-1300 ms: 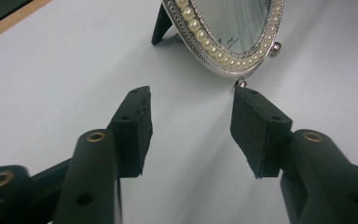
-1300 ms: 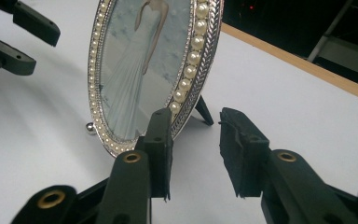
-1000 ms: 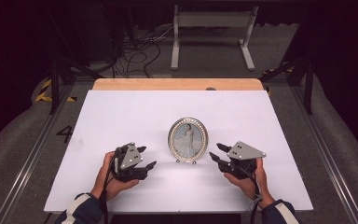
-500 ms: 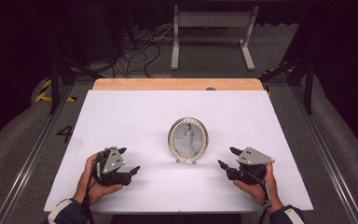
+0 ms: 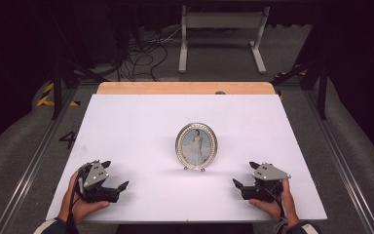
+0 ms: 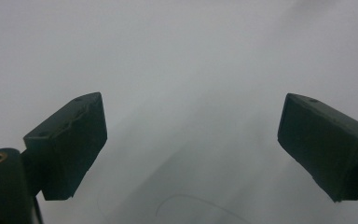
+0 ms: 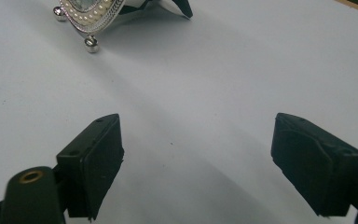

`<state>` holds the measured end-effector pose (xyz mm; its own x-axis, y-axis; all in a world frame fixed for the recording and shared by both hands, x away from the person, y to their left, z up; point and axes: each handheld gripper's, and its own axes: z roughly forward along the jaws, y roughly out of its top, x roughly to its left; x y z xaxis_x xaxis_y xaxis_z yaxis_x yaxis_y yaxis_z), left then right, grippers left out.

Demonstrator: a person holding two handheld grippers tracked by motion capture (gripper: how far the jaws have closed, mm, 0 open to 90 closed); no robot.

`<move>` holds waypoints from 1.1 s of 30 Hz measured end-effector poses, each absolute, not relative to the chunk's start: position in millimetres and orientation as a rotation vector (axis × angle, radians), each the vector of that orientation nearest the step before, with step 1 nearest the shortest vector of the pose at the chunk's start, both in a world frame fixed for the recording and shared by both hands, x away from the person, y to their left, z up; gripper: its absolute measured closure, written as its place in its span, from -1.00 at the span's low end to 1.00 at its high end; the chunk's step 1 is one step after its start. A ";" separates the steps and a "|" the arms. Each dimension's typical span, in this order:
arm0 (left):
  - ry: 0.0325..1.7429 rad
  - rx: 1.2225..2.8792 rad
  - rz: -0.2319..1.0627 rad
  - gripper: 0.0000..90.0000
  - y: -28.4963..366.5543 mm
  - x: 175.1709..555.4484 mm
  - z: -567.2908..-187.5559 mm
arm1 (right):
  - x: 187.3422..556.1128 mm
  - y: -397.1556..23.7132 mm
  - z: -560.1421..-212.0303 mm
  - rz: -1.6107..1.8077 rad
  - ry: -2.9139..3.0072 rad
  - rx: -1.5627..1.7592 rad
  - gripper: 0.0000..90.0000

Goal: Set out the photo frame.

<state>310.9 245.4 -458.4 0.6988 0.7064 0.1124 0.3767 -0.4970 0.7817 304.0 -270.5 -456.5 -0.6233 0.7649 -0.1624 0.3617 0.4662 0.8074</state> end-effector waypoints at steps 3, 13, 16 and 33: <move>0.834 2.131 0.550 -0.87 252.5 309.6 -459.8 | 304.3 -275.1 -456.7 1.049 2.192 0.961 -0.66; 0.864 2.115 0.542 -0.89 254.1 312.0 -463.0 | 305.3 -276.6 -454.8 1.035 2.152 0.978 -0.68; 0.869 2.116 0.547 -0.89 251.6 312.7 -463.7 | 306.2 -278.5 -454.9 1.029 2.140 0.987 -0.68; 0.865 2.146 0.575 -0.86 246.6 313.0 -466.0 | 306.6 -282.6 -453.5 1.016 2.112 0.991 -0.70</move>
<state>313.0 246.6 -466.0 0.6724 0.7294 0.1259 0.3980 -0.4996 0.7694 306.6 -282.6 -453.5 -0.5498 0.8152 -0.1821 0.3662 0.4312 0.8246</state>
